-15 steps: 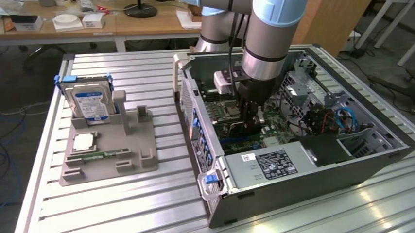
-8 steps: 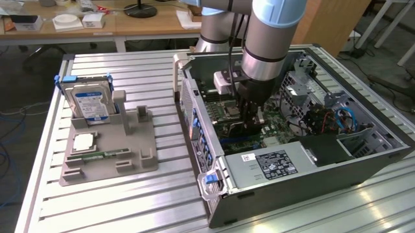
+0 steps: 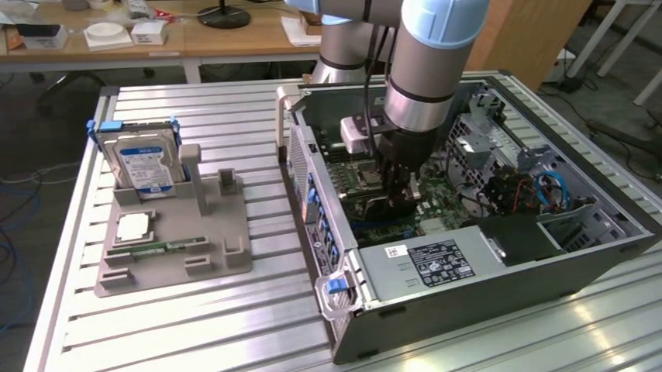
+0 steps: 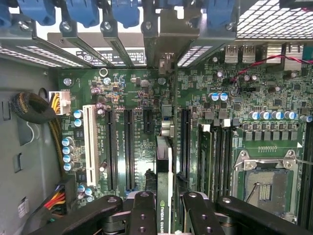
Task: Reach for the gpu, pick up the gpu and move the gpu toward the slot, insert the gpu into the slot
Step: 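Insert the gpu into the slot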
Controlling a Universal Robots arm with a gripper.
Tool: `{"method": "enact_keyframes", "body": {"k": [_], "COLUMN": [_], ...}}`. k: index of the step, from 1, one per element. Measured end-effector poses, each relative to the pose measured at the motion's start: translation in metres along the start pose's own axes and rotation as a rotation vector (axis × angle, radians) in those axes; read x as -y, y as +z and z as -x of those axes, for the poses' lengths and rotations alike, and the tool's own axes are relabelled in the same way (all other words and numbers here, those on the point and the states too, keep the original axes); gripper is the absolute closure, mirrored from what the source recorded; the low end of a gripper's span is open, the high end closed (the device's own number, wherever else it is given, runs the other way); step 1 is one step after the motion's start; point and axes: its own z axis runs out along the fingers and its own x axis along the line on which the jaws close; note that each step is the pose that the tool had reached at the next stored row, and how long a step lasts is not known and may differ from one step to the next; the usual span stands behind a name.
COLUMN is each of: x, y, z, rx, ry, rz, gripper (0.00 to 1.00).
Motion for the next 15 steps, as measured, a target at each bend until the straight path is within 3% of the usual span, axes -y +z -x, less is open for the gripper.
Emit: {"method": "enact_keyframes", "body": {"k": [15], "x": [-0.0025], "y": [0.0076], "z": [-0.0002], "rx": [0.0001], "ry": [0.0], "rz": [-0.0001], "gripper": [0.74]}}
